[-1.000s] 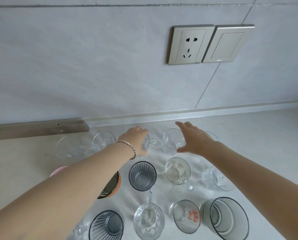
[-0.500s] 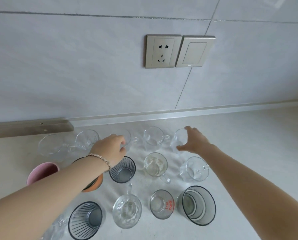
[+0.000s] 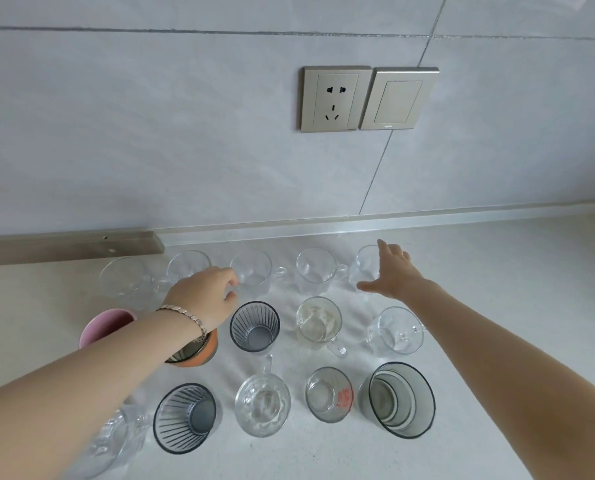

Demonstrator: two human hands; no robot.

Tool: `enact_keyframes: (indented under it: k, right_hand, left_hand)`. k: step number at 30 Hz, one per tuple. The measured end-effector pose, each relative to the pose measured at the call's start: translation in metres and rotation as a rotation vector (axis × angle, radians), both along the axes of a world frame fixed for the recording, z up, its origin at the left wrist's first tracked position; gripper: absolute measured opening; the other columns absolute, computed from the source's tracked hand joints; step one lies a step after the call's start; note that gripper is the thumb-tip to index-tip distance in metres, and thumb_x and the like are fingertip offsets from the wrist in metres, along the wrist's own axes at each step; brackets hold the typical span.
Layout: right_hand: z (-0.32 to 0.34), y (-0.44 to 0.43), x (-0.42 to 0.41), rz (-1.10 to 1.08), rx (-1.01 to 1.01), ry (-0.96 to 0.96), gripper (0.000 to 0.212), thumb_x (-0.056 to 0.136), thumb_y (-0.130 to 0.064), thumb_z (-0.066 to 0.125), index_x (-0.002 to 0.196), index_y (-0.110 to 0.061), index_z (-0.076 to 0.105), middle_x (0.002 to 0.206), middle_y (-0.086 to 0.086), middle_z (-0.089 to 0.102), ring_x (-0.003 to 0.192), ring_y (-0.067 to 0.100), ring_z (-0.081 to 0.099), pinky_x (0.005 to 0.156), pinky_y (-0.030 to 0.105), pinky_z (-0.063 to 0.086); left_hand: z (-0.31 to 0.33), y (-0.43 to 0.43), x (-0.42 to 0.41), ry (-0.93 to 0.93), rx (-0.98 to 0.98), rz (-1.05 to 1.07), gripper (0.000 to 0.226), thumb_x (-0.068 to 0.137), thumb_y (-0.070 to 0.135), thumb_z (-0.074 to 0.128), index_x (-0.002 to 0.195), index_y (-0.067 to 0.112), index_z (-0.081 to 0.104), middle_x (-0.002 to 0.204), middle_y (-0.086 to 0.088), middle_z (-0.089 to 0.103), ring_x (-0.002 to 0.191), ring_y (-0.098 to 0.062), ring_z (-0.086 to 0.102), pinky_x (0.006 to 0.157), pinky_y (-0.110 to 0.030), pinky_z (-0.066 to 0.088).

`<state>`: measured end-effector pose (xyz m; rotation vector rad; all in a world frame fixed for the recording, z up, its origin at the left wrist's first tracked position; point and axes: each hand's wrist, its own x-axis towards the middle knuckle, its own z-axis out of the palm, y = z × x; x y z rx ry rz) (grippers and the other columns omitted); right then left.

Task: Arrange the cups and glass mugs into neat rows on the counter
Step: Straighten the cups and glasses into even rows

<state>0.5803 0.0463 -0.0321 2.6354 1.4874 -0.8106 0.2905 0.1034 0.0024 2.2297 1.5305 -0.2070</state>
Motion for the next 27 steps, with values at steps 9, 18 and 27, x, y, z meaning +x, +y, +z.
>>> enact_keyframes:
  k: [9,18,27]
  right_hand:
    - [0.054,-0.02,-0.121,0.338,0.172,0.03,0.053,0.089,-0.026,0.059,0.138,-0.016,0.043,0.144,0.007,0.04,0.136,0.024,0.034,0.111,0.035,0.032]
    - [0.047,-0.005,-0.26,0.544,0.041,0.072,0.088,0.078,-0.042,0.07,0.147,-0.013,0.023,0.143,0.013,0.036,0.132,0.031,0.038,0.109,0.04,0.036]
    - [0.022,0.007,-0.294,0.42,0.011,0.012,0.1,0.068,-0.048,0.074,0.145,-0.012,0.022,0.143,0.009,0.029,0.131,0.029,0.037,0.108,0.04,0.038]
  left_hand:
    - [0.014,-0.018,-0.064,-0.039,0.077,0.051,0.028,0.091,0.018,0.047,0.117,0.017,0.058,0.126,-0.003,0.058,0.115,-0.025,0.056,0.096,-0.036,0.047]
    - [0.006,-0.032,-0.183,-0.063,-0.016,0.318,0.056,0.083,0.024,0.06,0.134,0.017,0.04,0.141,-0.007,0.04,0.127,-0.029,0.046,0.103,-0.04,0.043]
    - [-0.01,-0.002,-0.186,0.259,0.038,-0.376,0.08,0.082,0.026,0.063,0.147,0.032,0.017,0.16,0.0,0.005,0.145,-0.026,0.017,0.115,-0.04,0.027]
